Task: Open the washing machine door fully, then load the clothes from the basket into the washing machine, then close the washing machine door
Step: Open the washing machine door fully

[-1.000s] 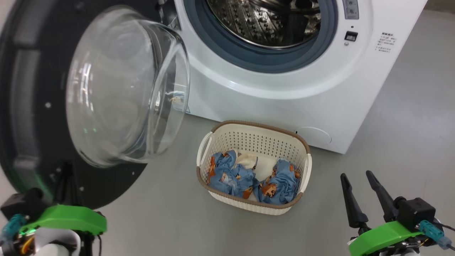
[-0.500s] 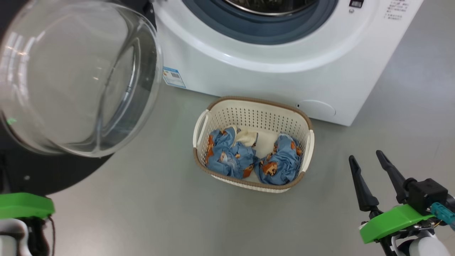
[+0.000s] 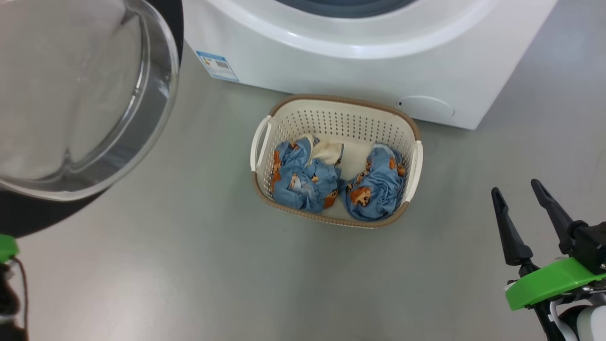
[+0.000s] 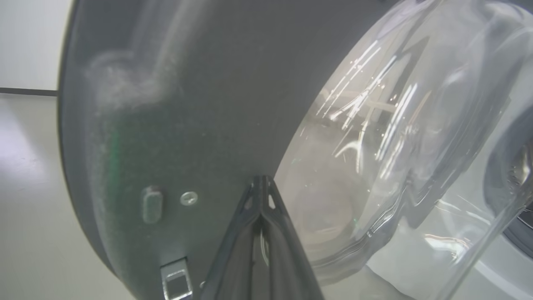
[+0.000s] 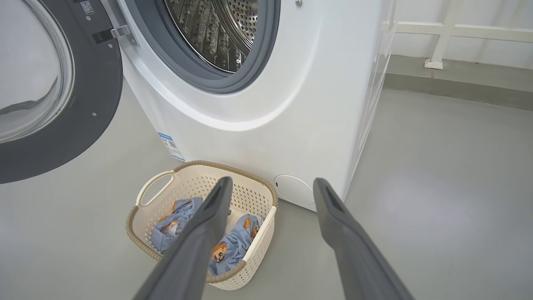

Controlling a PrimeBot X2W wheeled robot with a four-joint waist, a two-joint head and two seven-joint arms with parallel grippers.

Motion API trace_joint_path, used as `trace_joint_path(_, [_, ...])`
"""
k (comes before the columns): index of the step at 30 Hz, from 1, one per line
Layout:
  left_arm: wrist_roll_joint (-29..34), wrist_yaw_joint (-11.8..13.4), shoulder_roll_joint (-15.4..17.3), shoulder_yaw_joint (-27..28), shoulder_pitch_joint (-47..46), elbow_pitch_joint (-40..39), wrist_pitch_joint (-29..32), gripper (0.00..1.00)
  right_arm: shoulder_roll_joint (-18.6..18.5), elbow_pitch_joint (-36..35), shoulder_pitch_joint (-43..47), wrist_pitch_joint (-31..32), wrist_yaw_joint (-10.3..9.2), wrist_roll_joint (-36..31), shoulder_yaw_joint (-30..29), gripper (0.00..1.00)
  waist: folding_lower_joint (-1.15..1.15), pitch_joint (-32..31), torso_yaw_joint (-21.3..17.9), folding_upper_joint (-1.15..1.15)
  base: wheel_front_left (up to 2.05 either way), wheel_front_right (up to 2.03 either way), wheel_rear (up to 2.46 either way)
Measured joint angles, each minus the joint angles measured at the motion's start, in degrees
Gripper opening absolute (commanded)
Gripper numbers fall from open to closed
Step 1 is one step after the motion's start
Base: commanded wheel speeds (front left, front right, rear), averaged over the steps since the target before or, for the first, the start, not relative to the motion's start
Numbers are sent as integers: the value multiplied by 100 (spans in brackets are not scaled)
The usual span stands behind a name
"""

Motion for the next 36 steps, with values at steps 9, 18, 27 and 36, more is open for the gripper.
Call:
trace_joint_path(9, [294, -183, 126, 587, -464, 525, -1, 0, -64, -234, -3, 142, 0, 0, -55, 100, 0, 330, -1, 0, 0, 0, 0])
trace_joint_path(18, [479, -296, 126, 1125, -702, 743, 0, 0, -64, -292, -2, 149, 0, -47, -83, 100, 0, 414, 35, 0, 0, 0, 0])
trace_joint_path(27, [865, -488, -45, 1301, -720, 617, 0, 0, 1, -188, -2, 130, 0, -47, -57, 100, 0, 239, 35, 0, 0, 0, 0])
trace_joint_path(36, [1229, -797, -78, 1072, -500, 549, -1, 0, 208, 208, -3, -130, 0, -38, -37, 100, 0, -163, -6, 0, 0, 0, 0])
